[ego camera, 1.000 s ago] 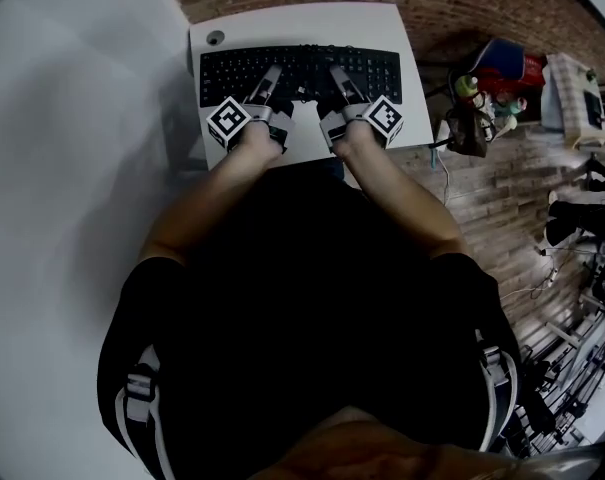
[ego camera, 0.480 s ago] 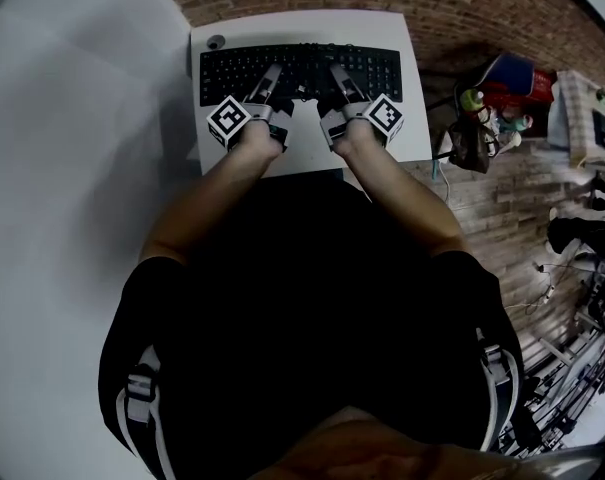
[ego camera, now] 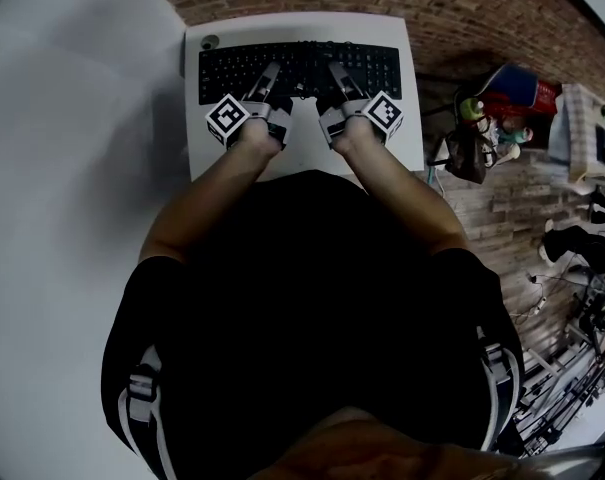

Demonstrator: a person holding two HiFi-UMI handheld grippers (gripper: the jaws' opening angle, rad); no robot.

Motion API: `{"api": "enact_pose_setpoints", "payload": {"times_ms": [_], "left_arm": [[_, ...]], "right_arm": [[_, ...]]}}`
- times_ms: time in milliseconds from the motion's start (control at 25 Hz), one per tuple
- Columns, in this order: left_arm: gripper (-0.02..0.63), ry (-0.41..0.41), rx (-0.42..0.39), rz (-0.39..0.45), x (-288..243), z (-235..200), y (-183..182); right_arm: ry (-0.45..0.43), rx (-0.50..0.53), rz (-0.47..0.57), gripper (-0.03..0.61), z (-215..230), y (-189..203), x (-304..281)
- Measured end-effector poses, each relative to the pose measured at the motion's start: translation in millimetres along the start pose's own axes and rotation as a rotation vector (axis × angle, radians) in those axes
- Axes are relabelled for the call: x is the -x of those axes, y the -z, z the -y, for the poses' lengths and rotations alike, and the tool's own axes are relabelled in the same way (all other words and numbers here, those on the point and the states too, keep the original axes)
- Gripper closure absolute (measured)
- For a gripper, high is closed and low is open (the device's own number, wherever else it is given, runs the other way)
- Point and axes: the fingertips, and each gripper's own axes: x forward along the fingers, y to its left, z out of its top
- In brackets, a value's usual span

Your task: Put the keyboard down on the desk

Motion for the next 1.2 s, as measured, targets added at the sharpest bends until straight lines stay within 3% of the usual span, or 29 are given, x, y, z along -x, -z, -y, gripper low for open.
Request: {"api": "enact_pose_setpoints", "payload": {"times_ms": [1200], "left_arm": [[0.534, -0.08, 0.063, 0.028, -69.1, -57.8, -6.3]], "right_arm": [[0.095, -0.039, -0.05, 0.477, 57.4, -54.1, -48.8]]}}
